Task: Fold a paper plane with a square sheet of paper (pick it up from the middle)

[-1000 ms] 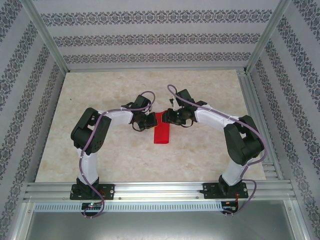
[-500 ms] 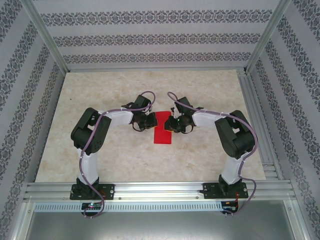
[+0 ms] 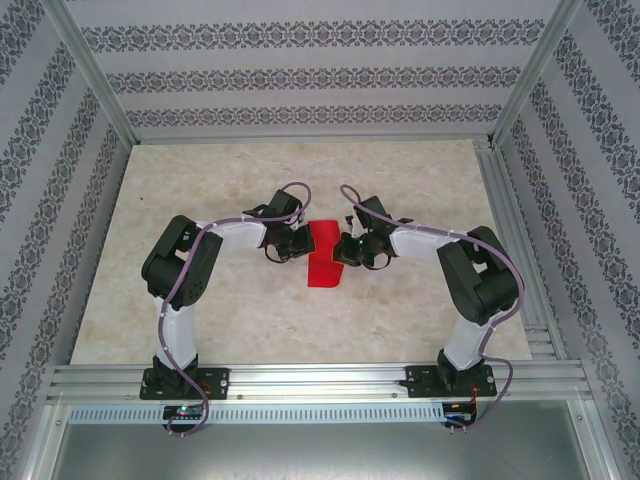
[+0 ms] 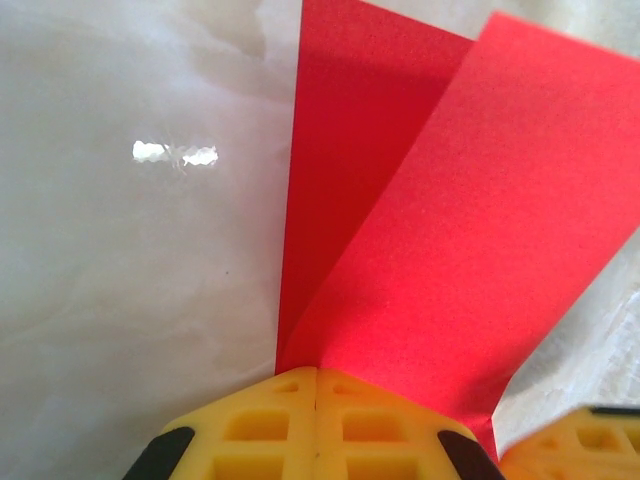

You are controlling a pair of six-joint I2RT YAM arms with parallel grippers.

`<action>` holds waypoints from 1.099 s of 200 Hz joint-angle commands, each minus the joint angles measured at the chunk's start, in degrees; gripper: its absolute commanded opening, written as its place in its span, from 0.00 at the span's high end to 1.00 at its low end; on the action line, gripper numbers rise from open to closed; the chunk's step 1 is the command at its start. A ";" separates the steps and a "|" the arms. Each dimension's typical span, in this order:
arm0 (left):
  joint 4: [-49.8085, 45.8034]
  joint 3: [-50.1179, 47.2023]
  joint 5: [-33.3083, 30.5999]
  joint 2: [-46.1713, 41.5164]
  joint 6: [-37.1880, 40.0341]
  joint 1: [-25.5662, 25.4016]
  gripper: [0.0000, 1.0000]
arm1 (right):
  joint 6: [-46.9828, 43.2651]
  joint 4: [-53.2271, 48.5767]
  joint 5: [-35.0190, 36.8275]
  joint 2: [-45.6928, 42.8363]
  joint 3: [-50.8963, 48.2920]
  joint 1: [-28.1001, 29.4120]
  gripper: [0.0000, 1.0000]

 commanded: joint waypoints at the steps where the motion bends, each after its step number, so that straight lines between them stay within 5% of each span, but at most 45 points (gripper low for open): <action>1: -5.59 -2.07 -5.82 3.42 1.02 -0.24 0.96 | 2.02 2.36 -2.06 -1.46 -3.73 1.30 0.92; 138: -5.32 -1.99 -5.70 3.41 0.54 -0.44 0.96 | 4.29 5.27 -2.43 -2.13 -13.44 3.50 0.89; 220: -5.50 -2.07 -5.61 3.09 0.93 -0.59 0.95 | 3.39 10.08 0.57 -6.29 -4.80 -1.07 0.81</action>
